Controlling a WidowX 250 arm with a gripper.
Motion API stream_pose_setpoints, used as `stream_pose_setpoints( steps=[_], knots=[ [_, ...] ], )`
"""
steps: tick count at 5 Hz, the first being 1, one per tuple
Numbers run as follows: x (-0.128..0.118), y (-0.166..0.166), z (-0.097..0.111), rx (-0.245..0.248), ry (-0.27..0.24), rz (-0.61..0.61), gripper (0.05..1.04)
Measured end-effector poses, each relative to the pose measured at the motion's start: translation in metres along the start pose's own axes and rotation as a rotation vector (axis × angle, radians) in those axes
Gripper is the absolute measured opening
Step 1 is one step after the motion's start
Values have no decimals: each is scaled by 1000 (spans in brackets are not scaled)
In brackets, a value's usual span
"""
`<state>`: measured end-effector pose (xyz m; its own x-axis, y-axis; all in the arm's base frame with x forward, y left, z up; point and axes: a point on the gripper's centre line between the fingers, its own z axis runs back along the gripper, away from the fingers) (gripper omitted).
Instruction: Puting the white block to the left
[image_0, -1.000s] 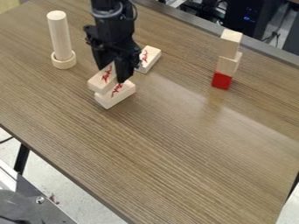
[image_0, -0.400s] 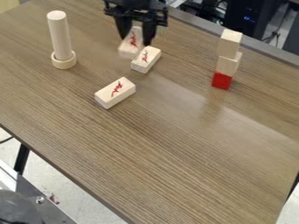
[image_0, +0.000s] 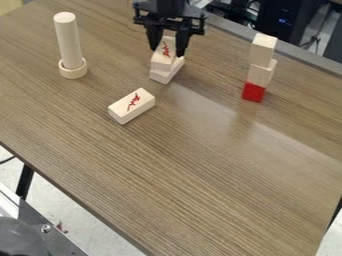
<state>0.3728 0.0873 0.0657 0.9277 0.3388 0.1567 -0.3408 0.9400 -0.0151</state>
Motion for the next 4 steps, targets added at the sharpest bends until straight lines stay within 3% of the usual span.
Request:
stream_pose_setpoints(
  steps=[1, 4],
  knots=[
    [3, -1, -2, 8, -21, -59, 550],
    [5, -1, -17, 16, -10, -130, 550]
  ],
)
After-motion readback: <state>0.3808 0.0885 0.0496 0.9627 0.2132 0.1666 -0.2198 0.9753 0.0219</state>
